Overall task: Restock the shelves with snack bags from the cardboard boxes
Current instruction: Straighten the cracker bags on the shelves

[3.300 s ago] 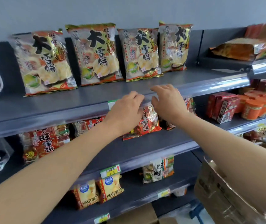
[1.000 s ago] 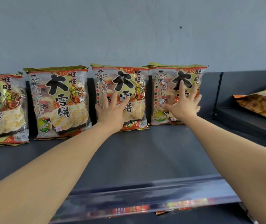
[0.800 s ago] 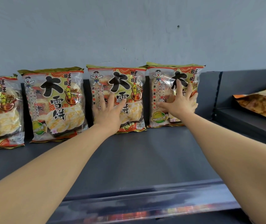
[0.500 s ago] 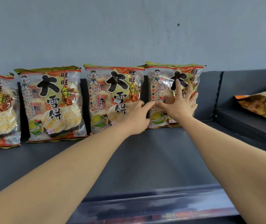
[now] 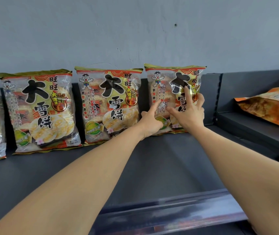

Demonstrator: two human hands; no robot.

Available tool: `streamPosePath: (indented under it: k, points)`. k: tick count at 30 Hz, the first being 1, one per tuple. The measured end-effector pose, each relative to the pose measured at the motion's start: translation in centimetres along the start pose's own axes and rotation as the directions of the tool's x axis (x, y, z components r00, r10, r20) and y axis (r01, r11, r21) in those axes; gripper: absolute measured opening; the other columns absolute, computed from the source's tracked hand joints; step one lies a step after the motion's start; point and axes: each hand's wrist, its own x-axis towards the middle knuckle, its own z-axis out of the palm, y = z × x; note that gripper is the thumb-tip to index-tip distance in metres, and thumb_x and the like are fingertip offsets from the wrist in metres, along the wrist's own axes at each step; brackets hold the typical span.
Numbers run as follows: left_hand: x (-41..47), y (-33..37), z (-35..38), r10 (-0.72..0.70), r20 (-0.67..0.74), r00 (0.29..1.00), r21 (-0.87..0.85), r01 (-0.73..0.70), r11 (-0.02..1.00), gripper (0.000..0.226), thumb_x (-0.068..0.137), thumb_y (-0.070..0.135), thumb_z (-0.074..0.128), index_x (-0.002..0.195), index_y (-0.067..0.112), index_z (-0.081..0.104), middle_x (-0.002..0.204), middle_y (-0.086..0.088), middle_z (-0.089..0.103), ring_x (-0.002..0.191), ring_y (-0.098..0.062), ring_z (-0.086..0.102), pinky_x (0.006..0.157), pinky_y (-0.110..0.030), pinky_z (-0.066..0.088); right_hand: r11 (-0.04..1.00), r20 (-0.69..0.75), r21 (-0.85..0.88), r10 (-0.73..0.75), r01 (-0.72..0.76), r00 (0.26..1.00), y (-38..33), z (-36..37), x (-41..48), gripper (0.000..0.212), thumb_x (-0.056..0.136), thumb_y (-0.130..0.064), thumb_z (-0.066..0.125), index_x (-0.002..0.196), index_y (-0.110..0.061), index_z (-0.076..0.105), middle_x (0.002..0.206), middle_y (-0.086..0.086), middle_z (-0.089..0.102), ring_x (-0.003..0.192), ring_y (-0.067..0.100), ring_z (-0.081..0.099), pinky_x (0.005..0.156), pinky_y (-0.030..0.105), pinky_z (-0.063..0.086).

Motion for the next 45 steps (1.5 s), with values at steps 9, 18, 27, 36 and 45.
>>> streamPosePath:
  k: [9,18,27,36,45]
  points:
    - [0.3,0.3,0.0,-0.010,0.010,1.000,-0.088,0.010,0.996,0.103,0.075,0.004,0.064,0.142,0.056,0.005,0.153,-0.011,0.021,0.124,-0.030,0.046,0.099,-0.039,0.044,0.990,0.041,0.133,0.046,-0.052,0.998,1.2,0.2,-0.5,0.089,0.075,-0.062,0.064,0.145,-0.053,0.009,0.158,0.004,-0.012,0.143,0.040,0.010,0.113,0.054,0.026]
    - [-0.6,0.7,1.7,-0.015,-0.097,0.995,-0.189,-0.004,0.982,0.090,0.085,-0.002,0.049,0.144,0.054,0.011,0.141,-0.015,0.023,0.083,-0.013,0.043,0.059,-0.018,0.035,0.984,0.061,0.130,0.113,-0.120,0.992,1.8,0.2,-0.9,0.096,0.068,-0.070,0.056,0.145,-0.052,0.001,0.148,0.003,0.013,0.123,0.040,0.044,0.106,0.051,0.038]
    - [-1.9,0.5,0.5,-0.051,-0.120,0.991,0.077,0.061,0.995,0.098,0.088,-0.003,0.051,0.145,0.053,-0.005,0.143,-0.018,0.026,0.076,-0.019,0.053,0.063,-0.028,0.052,0.992,-0.023,-0.112,0.060,-0.063,0.998,-0.1,0.1,-2.6,0.082,0.084,-0.050,0.053,0.150,-0.030,0.010,0.154,0.011,0.017,0.138,0.040,0.023,0.113,0.053,0.019]
    - [-6.8,-1.2,-5.3,0.136,-0.196,0.971,0.220,-0.091,0.971,0.076,0.090,0.003,0.053,0.147,0.037,0.017,0.142,-0.012,0.033,0.096,-0.026,0.055,0.063,-0.026,0.050,0.959,0.017,-0.144,-0.243,0.243,0.970,-7.6,-0.9,-5.7,0.057,0.092,-0.032,0.052,0.143,-0.015,0.034,0.148,0.009,0.034,0.137,0.031,0.027,0.112,0.046,0.026]
    - [-14.8,-7.3,-18.6,0.061,-0.460,0.886,0.406,0.149,0.902,0.042,0.090,0.005,0.054,0.131,0.015,0.051,0.136,-0.012,0.037,0.114,-0.028,0.050,0.082,-0.026,0.041,0.790,0.355,0.073,-0.591,0.609,0.724,-21.2,3.2,-12.9,0.046,0.093,-0.027,0.054,0.137,-0.016,0.047,0.142,0.006,0.046,0.134,0.027,0.037,0.106,0.036,0.034]
